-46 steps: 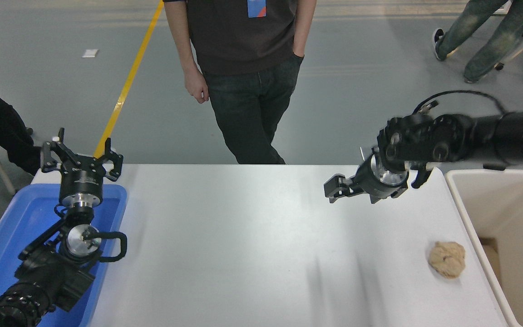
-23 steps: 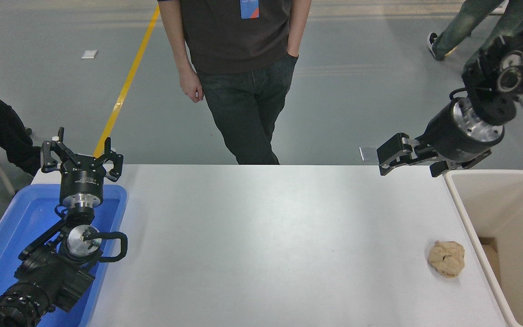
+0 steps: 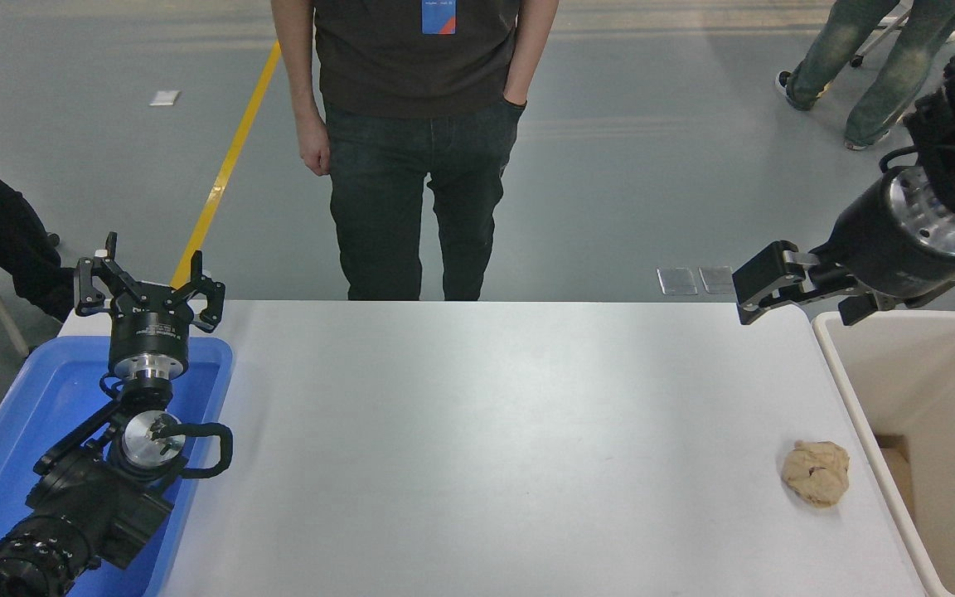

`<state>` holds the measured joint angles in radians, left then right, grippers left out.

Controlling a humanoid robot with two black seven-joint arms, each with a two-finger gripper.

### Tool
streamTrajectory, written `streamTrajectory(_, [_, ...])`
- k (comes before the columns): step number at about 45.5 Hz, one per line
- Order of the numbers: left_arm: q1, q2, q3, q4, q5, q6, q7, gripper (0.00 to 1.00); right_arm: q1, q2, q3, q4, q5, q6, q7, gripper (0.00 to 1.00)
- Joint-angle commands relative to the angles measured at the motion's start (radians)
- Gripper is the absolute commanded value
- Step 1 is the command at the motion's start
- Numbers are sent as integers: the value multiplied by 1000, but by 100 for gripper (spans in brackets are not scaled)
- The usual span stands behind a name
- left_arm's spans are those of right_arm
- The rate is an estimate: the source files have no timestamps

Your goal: Pick up paper ball place in dustbin

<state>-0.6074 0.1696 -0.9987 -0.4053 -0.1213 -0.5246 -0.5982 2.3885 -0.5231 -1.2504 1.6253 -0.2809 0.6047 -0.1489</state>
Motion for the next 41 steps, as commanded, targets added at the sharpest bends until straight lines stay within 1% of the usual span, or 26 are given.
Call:
streamTrajectory(1, [0, -1, 0, -1, 0, 0, 0, 99, -75, -61, -58, -38, -145, -32, 0, 100])
streamTrajectory(10, [0, -1, 0, 0, 0, 0, 0, 99, -196, -133, -75, -91, -257, -137, 2, 100])
streamTrajectory(17, [0, -1, 0, 0, 0, 0, 0, 99, -328, -186, -55, -150, -299, -198, 2, 100])
streamTrajectory(23, [0, 1, 0, 0, -1, 0, 0, 99, -463, -241, -20, -208, -346, -302, 3, 100])
streamTrajectory(31, [0, -1, 0, 0, -1, 0, -2, 99, -695, -245, 109, -329, -373, -382, 3, 100])
streamTrajectory(41, [0, -1, 0, 0, -1, 0, -2, 99, -876, -218, 270, -423, -360, -385, 3, 100])
